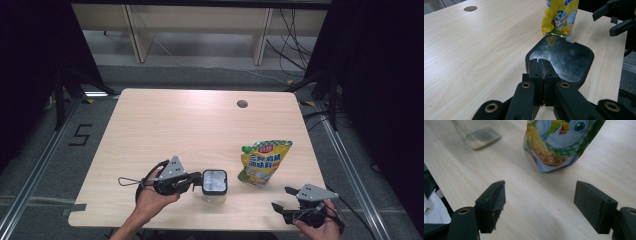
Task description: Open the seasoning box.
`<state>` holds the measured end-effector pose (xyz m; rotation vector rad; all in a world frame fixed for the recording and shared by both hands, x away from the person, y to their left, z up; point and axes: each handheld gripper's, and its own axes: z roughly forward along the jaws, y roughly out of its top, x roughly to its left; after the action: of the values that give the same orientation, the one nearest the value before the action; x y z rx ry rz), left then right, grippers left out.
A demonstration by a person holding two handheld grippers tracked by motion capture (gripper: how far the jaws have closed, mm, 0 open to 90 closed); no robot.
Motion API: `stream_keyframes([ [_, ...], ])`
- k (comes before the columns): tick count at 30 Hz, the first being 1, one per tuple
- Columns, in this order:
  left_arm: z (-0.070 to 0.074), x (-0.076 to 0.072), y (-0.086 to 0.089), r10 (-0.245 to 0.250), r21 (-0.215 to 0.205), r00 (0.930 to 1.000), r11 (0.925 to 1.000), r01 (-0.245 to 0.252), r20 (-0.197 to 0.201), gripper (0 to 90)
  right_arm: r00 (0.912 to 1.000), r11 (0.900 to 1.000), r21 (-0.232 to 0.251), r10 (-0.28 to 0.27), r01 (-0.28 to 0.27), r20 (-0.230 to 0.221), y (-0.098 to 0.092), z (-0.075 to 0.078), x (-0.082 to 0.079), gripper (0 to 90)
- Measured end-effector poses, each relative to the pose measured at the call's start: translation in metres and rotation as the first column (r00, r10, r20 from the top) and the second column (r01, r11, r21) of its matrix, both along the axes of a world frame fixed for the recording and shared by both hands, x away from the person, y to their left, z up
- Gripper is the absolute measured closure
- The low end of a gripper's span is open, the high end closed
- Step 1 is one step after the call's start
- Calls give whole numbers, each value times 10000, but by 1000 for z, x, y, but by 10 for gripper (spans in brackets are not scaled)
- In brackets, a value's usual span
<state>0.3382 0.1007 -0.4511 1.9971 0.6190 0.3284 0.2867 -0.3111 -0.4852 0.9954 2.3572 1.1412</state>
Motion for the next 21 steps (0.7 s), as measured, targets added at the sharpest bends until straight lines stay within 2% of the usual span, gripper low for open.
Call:
stream_keyframes([
  [1, 0, 0, 0, -41, 29, 10000, 10000, 41, -40, 879, 9998, 9999, 127, 21, -19, -196, 1, 0, -1, 294],
  [3, 0, 0, 1, 30, -11, 10000, 10000, -30, -92, 880, 9997, 9998, 74, 178, -180, 179, 1, 2, -1, 348],
  [4, -1, 0, 2, 68, -101, 9998, 9999, -70, -171, 881, 9997, 9996, 179, 211, -214, 138, 1, 3, -2, 369],
  [5, -1, -1, 2, 90, -150, 9998, 9998, -93, -159, 882, 9992, 9995, 166, 250, -255, 308, 1, 4, -2, 394],
  [6, -2, 0, 3, 63, -94, 9999, 9999, -64, -111, 882, 9999, 9994, 323, 122, -124, 76, 4, 5, -5, 419],
  [7, -2, -1, 3, 126, -205, 9998, 9997, -129, -140, 882, 9987, 9989, 263, 367, -376, 346, 4, 5, -3, 443],
  [8, -3, -2, 3, 223, -259, 9996, 9994, -228, -193, 882, 9984, 9987, 292, 415, -427, 396, 5, 6, -4, 488],
  [10, -4, -1, 4, 200, -330, 9997, 9992, -205, -147, 883, 9975, 9981, 388, 464, -485, 541, 8, 8, -6, 518],
  [12, -4, 0, 5, 93, -314, 9999, 9995, -97, -112, 883, 9926, 9960, 405, 754, -795, 948, 11, 11, -6, 564],
  [13, -4, -1, 5, 198, -408, 9996, 9990, -206, -188, 883, 9948, 9961, 570, 625, -671, 804, 15, 12, -9, 584],
  [15, -5, -2, 5, 275, -500, 9993, 9983, -288, -267, 884, 9875, 9940, 449, 929, -993, 1277, 19, 14, -8, 628],
  [17, -6, -1, 5, 203, -583, 9995, 9981, -216, -241, 884, 9878, 9907, 730, 1060, -1147, 1140, 26, 16, -10, 663],
  [18, -6, 0, 6, 171, -588, 9996, 9981, -183, -211, 885, 9849, 9896, 713, 1150, -1249, 1298, 28, 16, -9, 676],
  [19, -6, 0, 6, 176, -613, 9996, 9979, -190, -223, 884, 9847, 9883, 817, 1180, -1291, 1286, 31, 17, -9, 681],
  [20, -7, -1, 6, 290, -820, 9988, 9961, -322, -404, 884, 9819, 9861, 829, 1324, -1444, 1351, 33, 17, -8, 695],
  [21, -7, -1, 6, 265, -810, 9990, 9963, -293, -351, 885, 9817, 9844, 963, 1335, -1472, 1356, 36, 17, -8, 709],
])
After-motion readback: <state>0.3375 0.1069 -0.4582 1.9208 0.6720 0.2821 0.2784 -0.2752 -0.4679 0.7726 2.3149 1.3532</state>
